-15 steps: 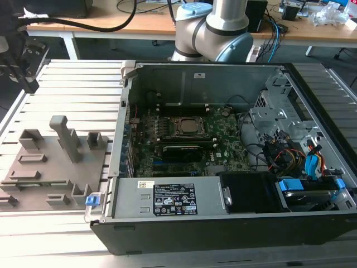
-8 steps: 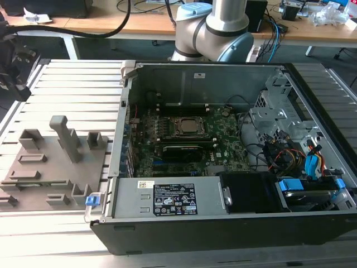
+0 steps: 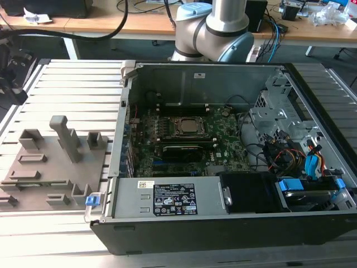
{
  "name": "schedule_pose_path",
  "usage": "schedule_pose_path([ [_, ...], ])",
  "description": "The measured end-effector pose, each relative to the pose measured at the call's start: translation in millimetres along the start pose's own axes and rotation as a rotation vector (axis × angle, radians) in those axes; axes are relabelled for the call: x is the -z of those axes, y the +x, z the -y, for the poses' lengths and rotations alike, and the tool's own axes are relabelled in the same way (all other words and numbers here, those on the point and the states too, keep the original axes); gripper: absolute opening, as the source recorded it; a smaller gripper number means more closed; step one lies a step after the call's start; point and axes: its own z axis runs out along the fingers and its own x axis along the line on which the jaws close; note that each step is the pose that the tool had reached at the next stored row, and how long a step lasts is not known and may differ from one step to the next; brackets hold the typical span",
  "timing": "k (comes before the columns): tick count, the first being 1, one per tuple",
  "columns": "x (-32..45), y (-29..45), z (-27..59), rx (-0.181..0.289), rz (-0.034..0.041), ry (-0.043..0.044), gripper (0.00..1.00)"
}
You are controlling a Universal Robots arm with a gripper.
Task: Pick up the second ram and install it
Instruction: 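Reach for the second ram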
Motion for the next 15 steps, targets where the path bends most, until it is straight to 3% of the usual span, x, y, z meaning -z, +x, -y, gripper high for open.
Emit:
schedule_pose_path([
  [5, -0.2, 2.2, 14.1, 0.0, -0.0001, 0.0001, 0.11],
  [15, -0.2, 2.2, 14.7, 0.0, 0.0, 0.0001, 0.11],
])
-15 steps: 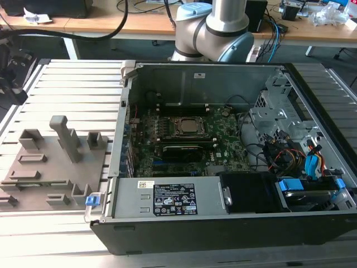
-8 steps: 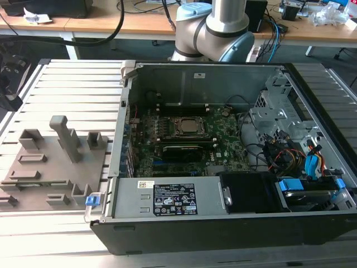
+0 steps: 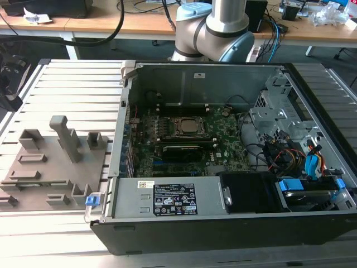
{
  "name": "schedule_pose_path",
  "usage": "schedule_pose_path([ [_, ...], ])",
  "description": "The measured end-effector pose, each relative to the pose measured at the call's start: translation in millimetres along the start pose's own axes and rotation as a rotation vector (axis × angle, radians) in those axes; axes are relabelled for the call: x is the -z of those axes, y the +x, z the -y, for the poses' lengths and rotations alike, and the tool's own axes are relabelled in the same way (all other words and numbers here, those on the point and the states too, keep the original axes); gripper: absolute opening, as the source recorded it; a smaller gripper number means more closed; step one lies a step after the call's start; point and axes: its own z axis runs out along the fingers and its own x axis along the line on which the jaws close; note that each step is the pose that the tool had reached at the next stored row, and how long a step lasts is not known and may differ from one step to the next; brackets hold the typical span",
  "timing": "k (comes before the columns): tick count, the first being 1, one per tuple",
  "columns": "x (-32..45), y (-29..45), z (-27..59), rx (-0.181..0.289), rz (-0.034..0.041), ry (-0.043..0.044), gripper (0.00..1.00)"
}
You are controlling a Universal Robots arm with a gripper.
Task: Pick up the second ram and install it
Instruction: 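Pick up the second ram and move it above second insertion slot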
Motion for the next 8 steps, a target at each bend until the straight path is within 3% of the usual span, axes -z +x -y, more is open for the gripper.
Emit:
schedule_pose_path([
  [4, 0.0, 0.0, 0.1, 0.003, -0.0001, 0.0001, 0.11],
  [8, 0.0, 0.0, 0.1, 0.048, -0.0022, -0.001, 0.11],
])
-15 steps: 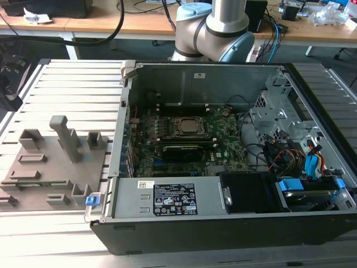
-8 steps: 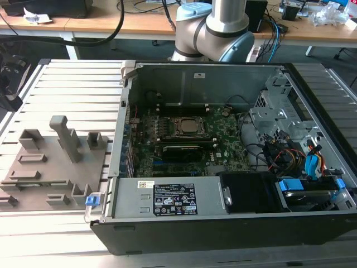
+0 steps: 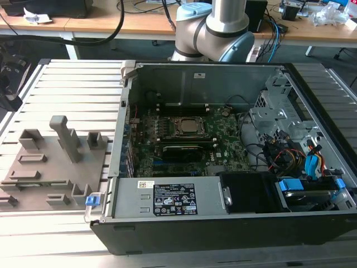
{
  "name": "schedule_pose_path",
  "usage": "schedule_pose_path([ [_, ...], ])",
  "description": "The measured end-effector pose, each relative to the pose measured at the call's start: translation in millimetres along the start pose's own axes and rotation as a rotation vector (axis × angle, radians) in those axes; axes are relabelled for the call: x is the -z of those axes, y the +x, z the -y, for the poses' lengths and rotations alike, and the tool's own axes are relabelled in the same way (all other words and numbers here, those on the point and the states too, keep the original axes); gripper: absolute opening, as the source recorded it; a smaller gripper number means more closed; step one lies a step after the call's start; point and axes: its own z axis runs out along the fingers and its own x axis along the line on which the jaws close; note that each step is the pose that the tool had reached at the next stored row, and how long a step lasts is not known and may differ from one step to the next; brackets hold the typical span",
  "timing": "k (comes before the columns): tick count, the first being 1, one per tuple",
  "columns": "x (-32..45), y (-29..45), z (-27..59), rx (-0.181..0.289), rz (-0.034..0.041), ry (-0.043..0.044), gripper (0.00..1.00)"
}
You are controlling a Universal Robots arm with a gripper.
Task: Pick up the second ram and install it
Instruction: 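Pick up the second ram and move it above second insertion slot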
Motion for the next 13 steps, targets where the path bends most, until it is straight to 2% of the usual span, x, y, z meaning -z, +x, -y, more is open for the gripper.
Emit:
schedule_pose_path([
  [2, 0.0, 0.0, 0.0, 0.02, -0.0009, -0.0005, 0.11],
  [6, -0.1, 0.0, 0.0, 0.112, -0.005, -0.0027, 0.11],
  [8, 0.0, 0.0, 0.0, 0.133, -0.006, -0.0032, 0.11],
  [13, 0.0, 0.0, 0.0, 0.258, -0.0115, -0.0061, 0.11],
])
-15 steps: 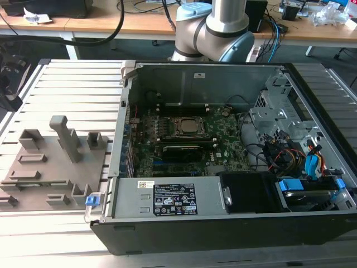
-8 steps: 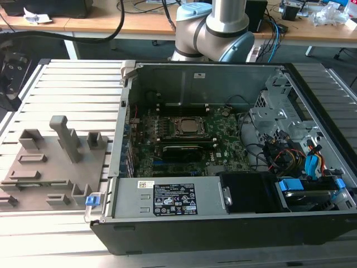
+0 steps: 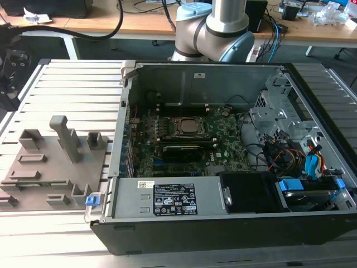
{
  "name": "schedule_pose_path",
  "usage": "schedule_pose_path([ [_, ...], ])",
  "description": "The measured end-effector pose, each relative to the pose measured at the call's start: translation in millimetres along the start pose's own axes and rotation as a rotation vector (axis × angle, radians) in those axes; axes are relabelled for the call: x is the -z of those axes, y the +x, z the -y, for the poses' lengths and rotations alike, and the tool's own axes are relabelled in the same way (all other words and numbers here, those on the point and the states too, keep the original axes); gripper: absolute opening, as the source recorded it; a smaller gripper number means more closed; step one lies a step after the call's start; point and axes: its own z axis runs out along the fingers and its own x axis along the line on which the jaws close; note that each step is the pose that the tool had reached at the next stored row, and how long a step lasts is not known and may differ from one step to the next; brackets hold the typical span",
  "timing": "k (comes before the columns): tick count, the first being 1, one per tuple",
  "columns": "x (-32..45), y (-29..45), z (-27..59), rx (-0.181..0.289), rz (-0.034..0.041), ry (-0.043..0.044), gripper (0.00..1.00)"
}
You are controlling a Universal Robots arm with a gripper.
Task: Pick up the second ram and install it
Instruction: 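Pick up the second ram and move it above second insertion slot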
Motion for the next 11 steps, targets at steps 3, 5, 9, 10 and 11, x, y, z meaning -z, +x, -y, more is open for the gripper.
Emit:
schedule_pose_path([
  [3, -0.1, 0.0, 0.0, 0.073, -0.0032, -0.0017, 0.11],
  [5, 0.0, 0.0, 0.0, 0.131, -0.0058, -0.003, 0.11],
  [9, 0.0, 0.0, 0.0, 0.198, -0.0088, -0.0046, 0.11],
  [10, 0.0, 0.0, 0.0, 0.214, -0.0095, -0.005, 0.11],
  [11, 0.0, 0.0, 0.0, 0.229, -0.0102, -0.0054, 0.11],
])
